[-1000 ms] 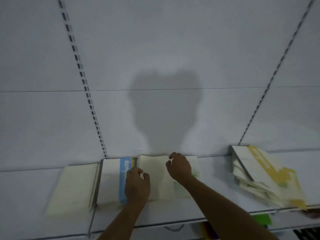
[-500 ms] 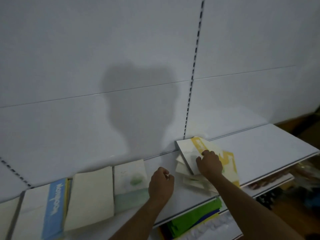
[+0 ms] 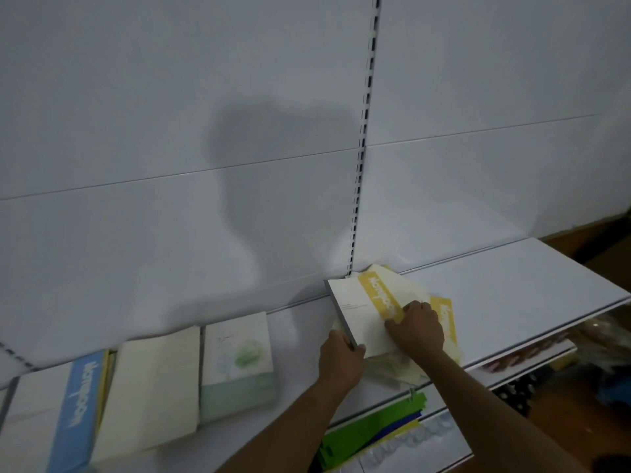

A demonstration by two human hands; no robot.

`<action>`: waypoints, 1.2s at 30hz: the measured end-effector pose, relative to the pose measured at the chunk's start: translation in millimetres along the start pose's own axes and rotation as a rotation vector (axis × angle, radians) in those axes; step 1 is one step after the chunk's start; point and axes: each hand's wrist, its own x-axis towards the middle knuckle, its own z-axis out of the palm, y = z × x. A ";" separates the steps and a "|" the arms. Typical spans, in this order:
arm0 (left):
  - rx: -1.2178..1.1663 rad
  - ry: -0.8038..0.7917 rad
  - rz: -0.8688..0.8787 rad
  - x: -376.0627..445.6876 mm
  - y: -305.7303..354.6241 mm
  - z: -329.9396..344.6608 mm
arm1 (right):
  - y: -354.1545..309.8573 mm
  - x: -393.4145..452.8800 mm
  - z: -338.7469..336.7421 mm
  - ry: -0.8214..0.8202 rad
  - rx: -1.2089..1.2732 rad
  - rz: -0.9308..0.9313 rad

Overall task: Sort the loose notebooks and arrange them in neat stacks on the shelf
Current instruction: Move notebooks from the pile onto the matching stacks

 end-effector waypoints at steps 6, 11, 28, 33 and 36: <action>-0.065 0.114 0.089 -5.5 -27.1 -44.5 | -39.7 -15.3 1.8 -0.020 0.254 0.014; -0.067 0.226 0.110 -15.9 -62.5 -123.9 | -118.2 -44.9 22.8 -0.058 0.394 -0.133; -0.128 0.809 -0.125 -113.9 -268.4 -360.9 | -372.9 -250.5 154.2 -0.397 0.291 -0.561; -0.050 0.808 -0.175 -121.6 -300.4 -381.8 | -395.0 -277.6 181.7 -0.436 0.136 -0.602; 0.001 0.769 -0.192 -119.6 -313.6 -384.8 | -399.8 -283.5 193.7 -0.459 0.056 -0.566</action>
